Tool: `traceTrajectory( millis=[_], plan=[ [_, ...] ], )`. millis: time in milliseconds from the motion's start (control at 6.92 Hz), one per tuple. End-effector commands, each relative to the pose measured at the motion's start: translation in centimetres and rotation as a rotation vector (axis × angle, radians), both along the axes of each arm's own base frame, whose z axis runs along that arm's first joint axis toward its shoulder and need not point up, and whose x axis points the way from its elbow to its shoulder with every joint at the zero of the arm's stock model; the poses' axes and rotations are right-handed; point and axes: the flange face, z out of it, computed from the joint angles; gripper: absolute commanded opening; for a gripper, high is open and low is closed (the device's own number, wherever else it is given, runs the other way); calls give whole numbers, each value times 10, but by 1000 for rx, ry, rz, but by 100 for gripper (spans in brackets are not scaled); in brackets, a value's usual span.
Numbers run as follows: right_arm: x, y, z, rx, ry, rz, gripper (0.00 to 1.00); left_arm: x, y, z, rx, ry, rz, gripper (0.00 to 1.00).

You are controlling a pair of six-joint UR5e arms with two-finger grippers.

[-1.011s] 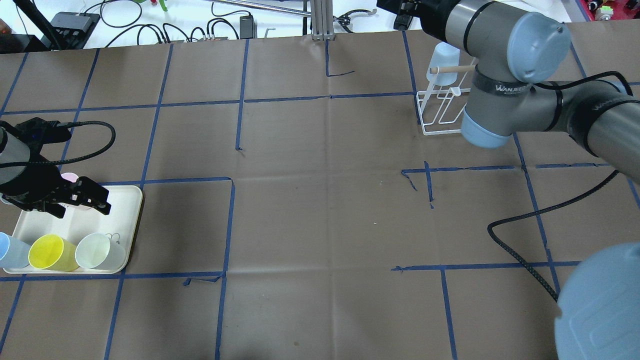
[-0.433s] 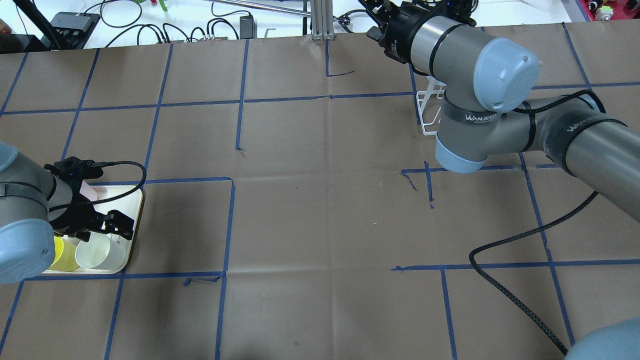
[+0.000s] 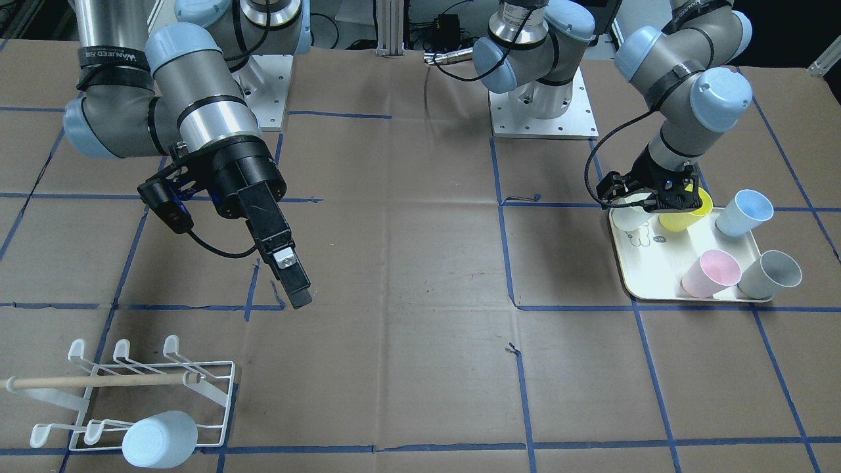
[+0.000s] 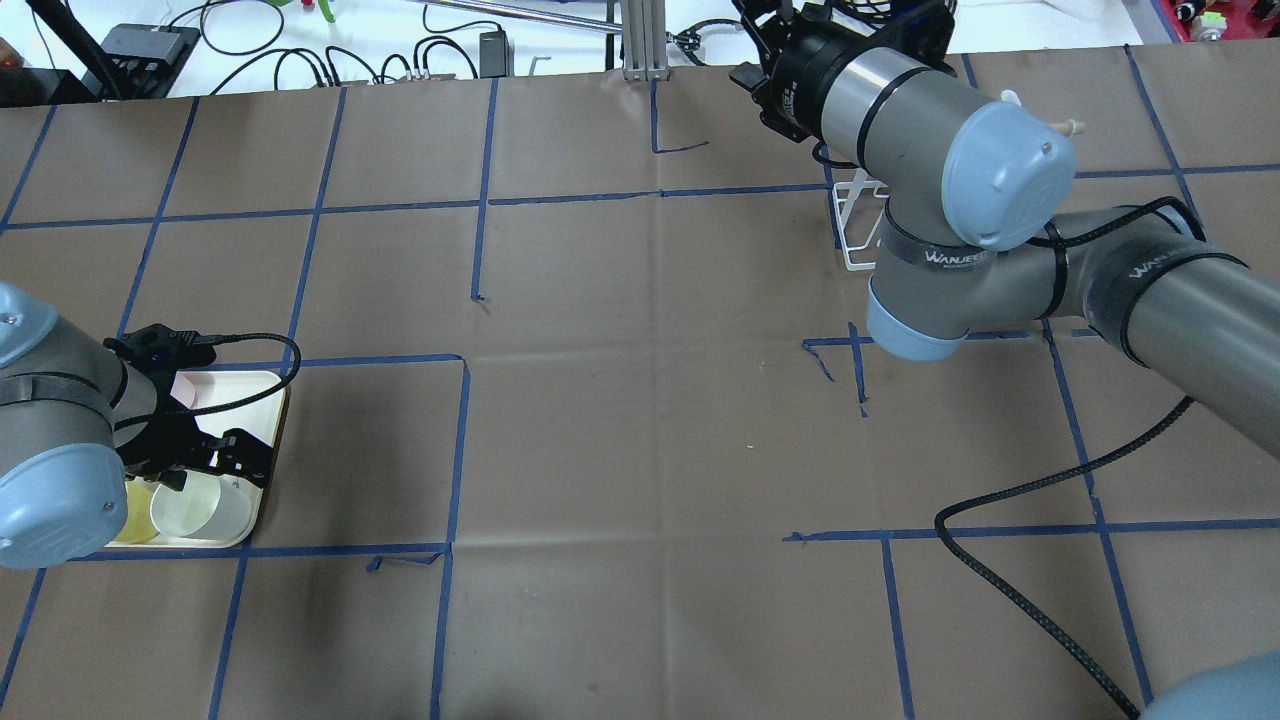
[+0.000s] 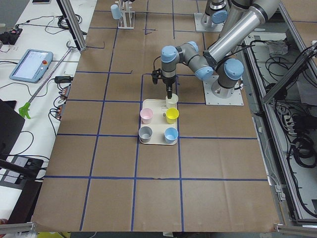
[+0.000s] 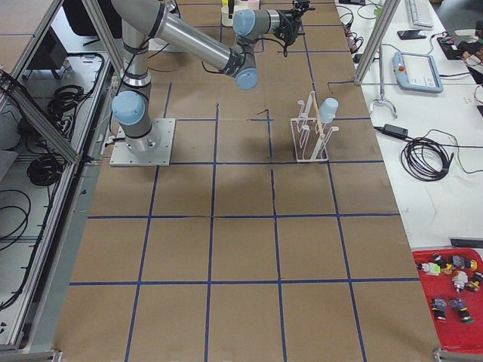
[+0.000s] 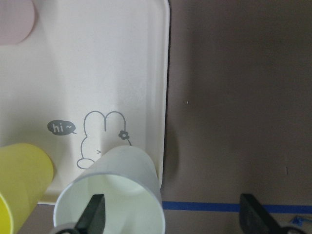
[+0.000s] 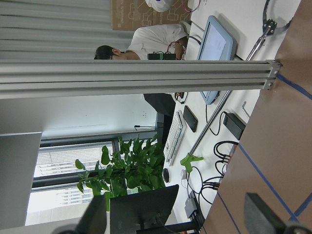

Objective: Transfer IKEA cup to right arm and place on rack

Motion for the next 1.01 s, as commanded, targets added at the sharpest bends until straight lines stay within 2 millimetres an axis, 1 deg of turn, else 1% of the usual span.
traceTrajectory(
  millis=[0,144,289,433,578,866],
  plan=[
    [-1,2,4,7,-47,-14,100,0,2,-4,9,-2,-1,94],
    [0,2,3,12,-47,-13,100,0,2,-4,10,-2,0,76],
    [-1,2,5,6,-47,-14,100,4,5,-4,43,-41,0,34],
    [-2,1,2,12,-47,-16,100,7,7,-1,63,-75,0,7],
    [-4,0,4,9,-47,-20,100,7,7,3,63,-74,3,0],
    [-5,-7,-10,42,-44,-24,100,6,5,5,51,-65,3,0]
  ],
)
